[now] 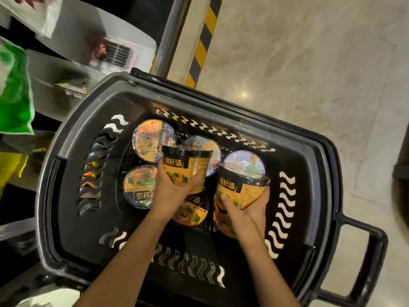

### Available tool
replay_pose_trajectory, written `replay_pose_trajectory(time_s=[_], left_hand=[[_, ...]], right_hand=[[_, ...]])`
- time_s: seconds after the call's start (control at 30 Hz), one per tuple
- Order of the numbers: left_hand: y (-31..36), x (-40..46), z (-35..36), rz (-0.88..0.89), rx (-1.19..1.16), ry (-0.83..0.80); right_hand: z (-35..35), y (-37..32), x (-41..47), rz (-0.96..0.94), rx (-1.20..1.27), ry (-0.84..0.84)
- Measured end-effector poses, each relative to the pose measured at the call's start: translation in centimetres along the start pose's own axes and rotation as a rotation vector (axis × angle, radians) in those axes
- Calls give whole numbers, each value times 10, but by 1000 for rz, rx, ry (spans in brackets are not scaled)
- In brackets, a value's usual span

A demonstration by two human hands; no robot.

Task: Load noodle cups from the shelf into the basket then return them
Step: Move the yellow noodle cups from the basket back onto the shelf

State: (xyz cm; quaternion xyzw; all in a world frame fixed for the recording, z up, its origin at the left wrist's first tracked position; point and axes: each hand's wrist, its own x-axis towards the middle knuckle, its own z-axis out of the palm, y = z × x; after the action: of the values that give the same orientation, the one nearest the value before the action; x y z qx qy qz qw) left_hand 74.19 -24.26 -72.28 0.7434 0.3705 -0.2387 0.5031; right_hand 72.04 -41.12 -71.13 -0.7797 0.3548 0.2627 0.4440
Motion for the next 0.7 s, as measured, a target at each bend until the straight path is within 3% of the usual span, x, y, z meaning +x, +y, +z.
replay_pose_trajectory(time_s=[0.17,0.33,0.7], left_hand=[[1,0,-19,-49,-132,-173],[14,-11,-16,-74,-171,-75],[98,-156,-85,-70,-533,2]], right_hand=[[-1,6,6,32,39,12],[-18,-10,-6,124,248,10],[-99,-102,-151,10,609,-191]])
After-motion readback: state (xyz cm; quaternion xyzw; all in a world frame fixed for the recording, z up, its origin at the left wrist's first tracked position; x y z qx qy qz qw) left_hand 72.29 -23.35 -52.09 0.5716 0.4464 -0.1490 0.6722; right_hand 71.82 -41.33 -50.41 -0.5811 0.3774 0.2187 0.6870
